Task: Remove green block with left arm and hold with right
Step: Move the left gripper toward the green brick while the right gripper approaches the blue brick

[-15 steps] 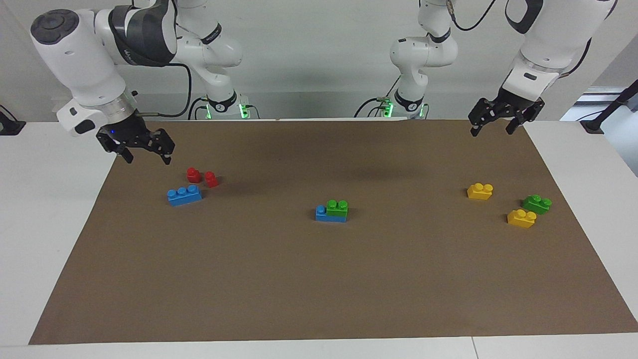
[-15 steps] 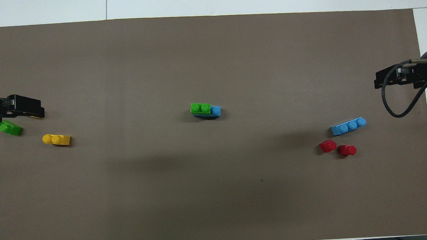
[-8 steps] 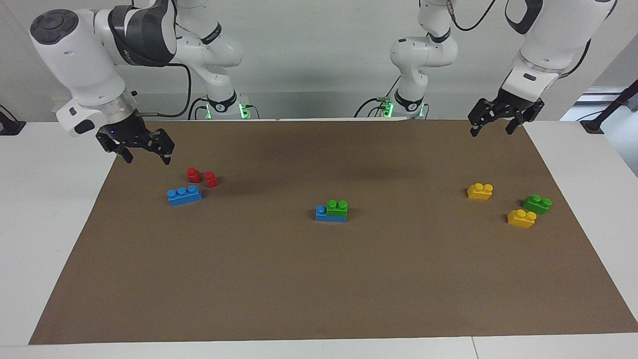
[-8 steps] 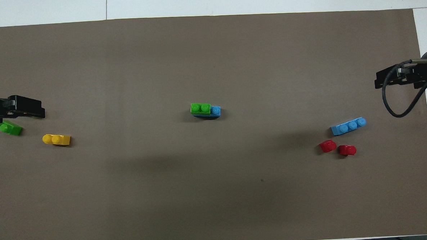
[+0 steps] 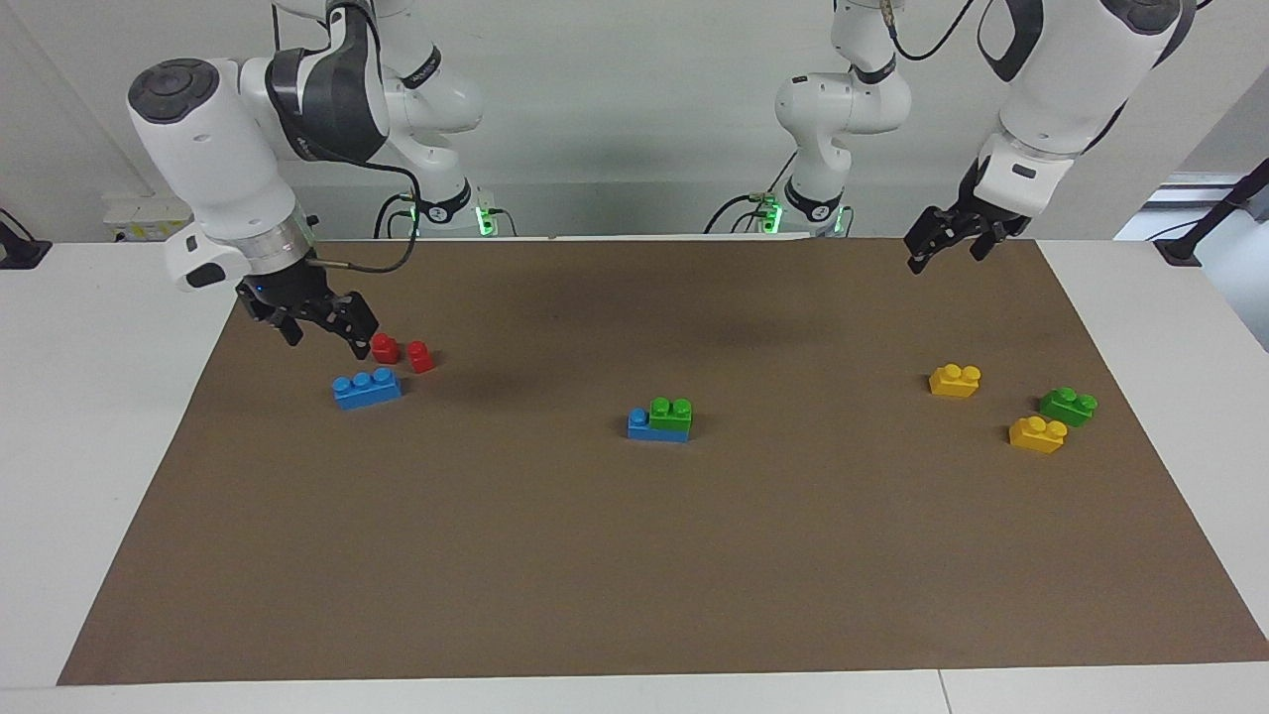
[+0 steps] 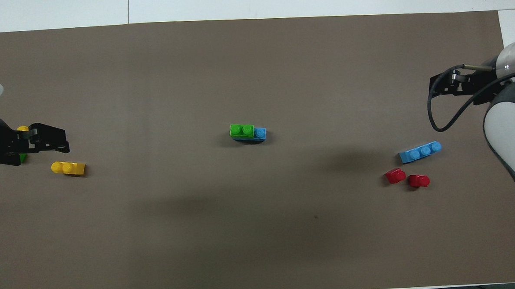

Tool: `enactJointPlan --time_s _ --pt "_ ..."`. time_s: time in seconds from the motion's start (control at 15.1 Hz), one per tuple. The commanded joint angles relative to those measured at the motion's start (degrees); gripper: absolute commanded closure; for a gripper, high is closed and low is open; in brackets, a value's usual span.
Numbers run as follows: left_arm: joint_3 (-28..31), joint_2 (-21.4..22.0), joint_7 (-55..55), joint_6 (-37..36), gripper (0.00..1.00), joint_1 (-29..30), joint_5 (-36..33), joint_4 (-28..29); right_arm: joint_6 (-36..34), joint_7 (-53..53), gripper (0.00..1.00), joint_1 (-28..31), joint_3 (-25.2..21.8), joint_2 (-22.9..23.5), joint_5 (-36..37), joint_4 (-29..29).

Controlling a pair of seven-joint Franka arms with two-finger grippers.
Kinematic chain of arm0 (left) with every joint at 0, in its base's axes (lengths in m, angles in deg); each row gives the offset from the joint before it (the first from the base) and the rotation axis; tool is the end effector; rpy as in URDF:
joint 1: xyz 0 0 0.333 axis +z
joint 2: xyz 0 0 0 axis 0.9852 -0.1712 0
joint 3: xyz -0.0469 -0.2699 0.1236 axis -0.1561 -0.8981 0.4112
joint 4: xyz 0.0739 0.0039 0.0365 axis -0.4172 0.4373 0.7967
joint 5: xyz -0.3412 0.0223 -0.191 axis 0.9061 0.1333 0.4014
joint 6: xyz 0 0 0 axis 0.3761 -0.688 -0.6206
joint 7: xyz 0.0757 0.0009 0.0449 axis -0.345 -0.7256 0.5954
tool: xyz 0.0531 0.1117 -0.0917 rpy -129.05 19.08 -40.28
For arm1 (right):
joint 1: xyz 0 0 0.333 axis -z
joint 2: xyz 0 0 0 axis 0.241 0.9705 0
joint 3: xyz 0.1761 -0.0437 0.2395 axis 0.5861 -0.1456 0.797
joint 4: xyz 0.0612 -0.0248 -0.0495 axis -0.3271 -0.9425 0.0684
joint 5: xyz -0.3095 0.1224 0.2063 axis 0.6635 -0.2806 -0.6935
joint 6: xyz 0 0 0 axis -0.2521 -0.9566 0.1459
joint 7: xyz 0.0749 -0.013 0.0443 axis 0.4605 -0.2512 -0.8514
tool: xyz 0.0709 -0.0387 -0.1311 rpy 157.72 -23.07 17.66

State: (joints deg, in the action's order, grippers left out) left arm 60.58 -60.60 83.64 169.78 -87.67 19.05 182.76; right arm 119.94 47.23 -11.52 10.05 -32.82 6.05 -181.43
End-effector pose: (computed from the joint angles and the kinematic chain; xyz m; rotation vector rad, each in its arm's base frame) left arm 0.5151 -0.0750 0.5418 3.1158 0.3374 -0.1030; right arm 0.5903 0.0112 0.4715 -3.0751 0.5602 -0.0577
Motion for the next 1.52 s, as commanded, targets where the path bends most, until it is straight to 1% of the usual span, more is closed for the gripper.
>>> enactJointPlan --time_s 0.0,0.2,0.4,0.53,0.66,0.73,0.86,0.99,1.06,1.25,1.32,1.45 --pt "0.52 2.70 10.86 1.02 0.00 -4.23 0.67 3.49 3.02 9.11 0.05 -0.48 0.41 1.02 -2.80 -0.74" --pt "0.52 4.90 25.62 5.23 0.00 -8.80 0.67 8.05 4.61 18.69 0.05 -2.41 0.41 2.78 -4.38 -0.74" --pt "0.43 5.96 39.95 8.66 0.00 -12.50 0.67 10.52 9.00 30.02 0.05 -5.32 0.41 3.40 -6.66 -3.54" --pt "0.52 5.96 49.79 10.33 0.00 -14.79 1.45 11.06 11.03 36.18 0.05 -6.81 0.41 3.84 -10.25 -4.78" --pt "0.52 5.70 60.94 13.83 0.00 -16.63 1.64 12.02 12.60 42.86 0.05 -7.60 0.41 4.89 -15.26 -6.00" --pt "0.52 5.52 65.96 16.20 0.00 -18.12 1.64 12.81 14.36 45.33 0.05 -8.83 0.41 5.16 -16.15 -7.23" --pt "0.52 4.73 74.50 20.17 0.00 -20.50 1.64 14.22 15.60 49.46 0.05 -10.24 0.41 6.03 -16.60 -7.50" --pt "0.52 2.80 81.45 22.81 0.00 -20.95 1.64 14.13 16.30 52.20 0.05 -11.03 0.41 6.65 -19.75 -7.59" --pt "0.52 1.49 84.61 24.21 0.00 -21.21 1.64 13.87 16.31 52.64 0.05 -11.91 0.41 7.00 -19.94 -8.03" --pt "0.61 -4.48 92.36 27.20 0.00 -23.58 1.55 11.85 18.24 55.80 0.05 -13.49 0.41 7.09 -20.03 -9.70" --pt "0.61 -5.54 93.94 28.43 0.00 -23.76 1.55 11.41 18.68 57.20 0.05 -15.50 0.41 7.79 -20.20 -9.88" --pt "0.52 -8.09 94.75 29.85 0.00 -23.85 1.55 9.92 22.00 60.37 0.05 -16.13 0.49 9.54 -20.55 -9.88"
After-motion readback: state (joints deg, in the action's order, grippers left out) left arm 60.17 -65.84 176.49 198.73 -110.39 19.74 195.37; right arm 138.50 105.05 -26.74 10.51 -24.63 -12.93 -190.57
